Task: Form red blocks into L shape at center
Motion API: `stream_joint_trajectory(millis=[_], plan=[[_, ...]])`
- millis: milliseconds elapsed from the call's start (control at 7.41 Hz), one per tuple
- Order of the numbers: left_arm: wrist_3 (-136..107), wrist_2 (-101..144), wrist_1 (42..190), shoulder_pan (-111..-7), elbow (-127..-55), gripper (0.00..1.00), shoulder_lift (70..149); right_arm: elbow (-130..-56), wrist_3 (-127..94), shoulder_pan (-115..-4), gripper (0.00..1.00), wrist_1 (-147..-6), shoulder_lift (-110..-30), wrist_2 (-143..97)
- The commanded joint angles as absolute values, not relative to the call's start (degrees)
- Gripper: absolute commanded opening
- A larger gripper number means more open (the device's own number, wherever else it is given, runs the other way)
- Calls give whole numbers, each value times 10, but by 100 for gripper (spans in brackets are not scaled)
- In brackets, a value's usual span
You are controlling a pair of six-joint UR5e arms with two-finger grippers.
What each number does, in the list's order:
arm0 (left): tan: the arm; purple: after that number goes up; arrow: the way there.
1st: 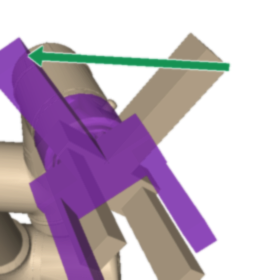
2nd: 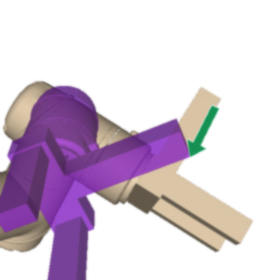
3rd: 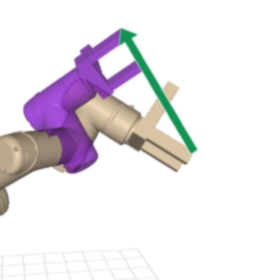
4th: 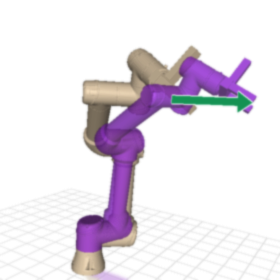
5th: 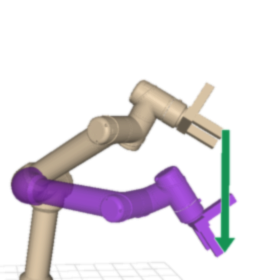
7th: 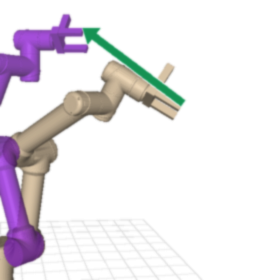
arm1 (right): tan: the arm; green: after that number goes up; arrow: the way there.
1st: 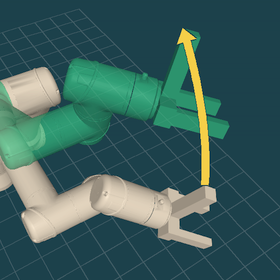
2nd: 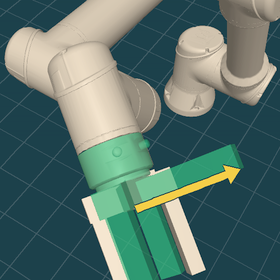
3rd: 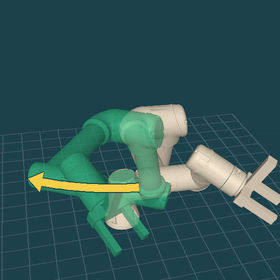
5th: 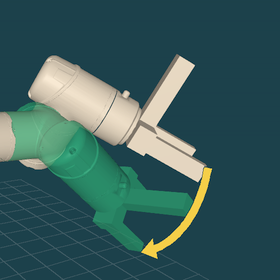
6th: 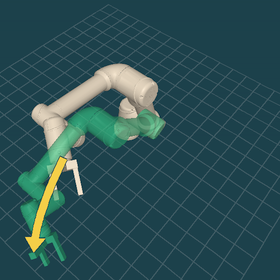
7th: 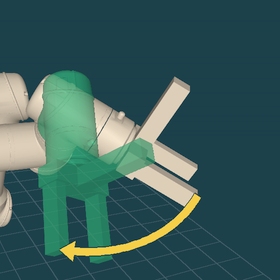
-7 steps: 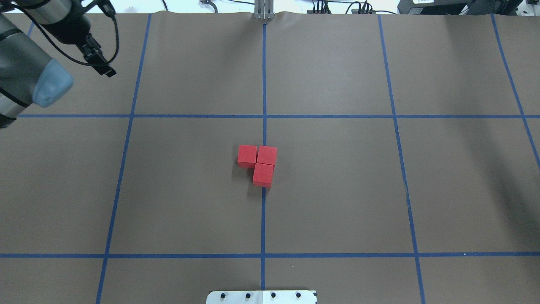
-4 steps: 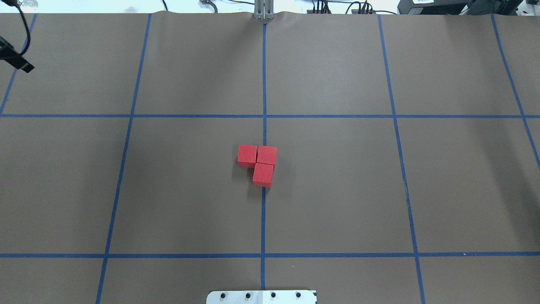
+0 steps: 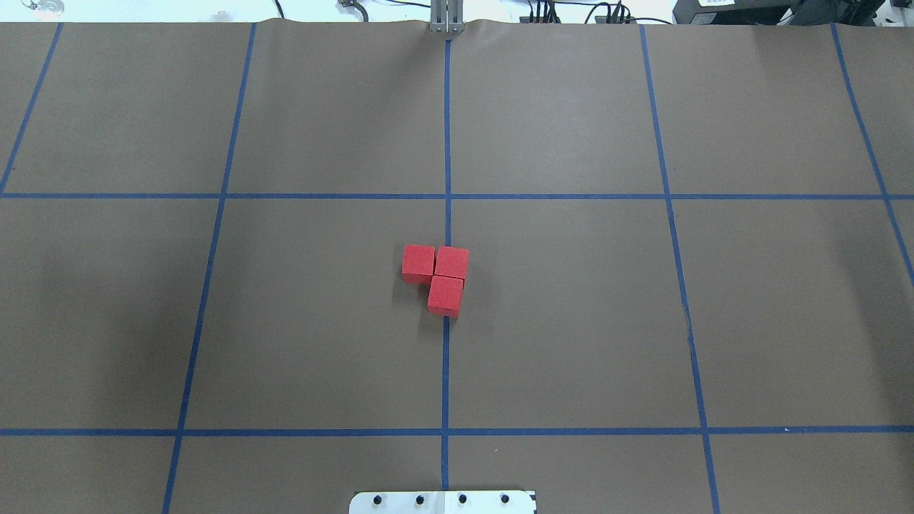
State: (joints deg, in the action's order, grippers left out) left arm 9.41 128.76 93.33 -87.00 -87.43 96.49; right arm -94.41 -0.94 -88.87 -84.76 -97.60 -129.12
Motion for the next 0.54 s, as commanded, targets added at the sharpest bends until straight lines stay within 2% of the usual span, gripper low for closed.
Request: stream_joint_trajectory(millis=[0,135,405], plan=[[85,1271,943,-891,-877,100,907,-942,-11,-889,100,-847,-977,-1291],[72,1273,943,-896,-889,100,882,-942,-11,-889,100,-847,-976,-1291],[56,1319,827,-914,-1013,100,825,-941,-13,-889,100,-847,-970,-1292]])
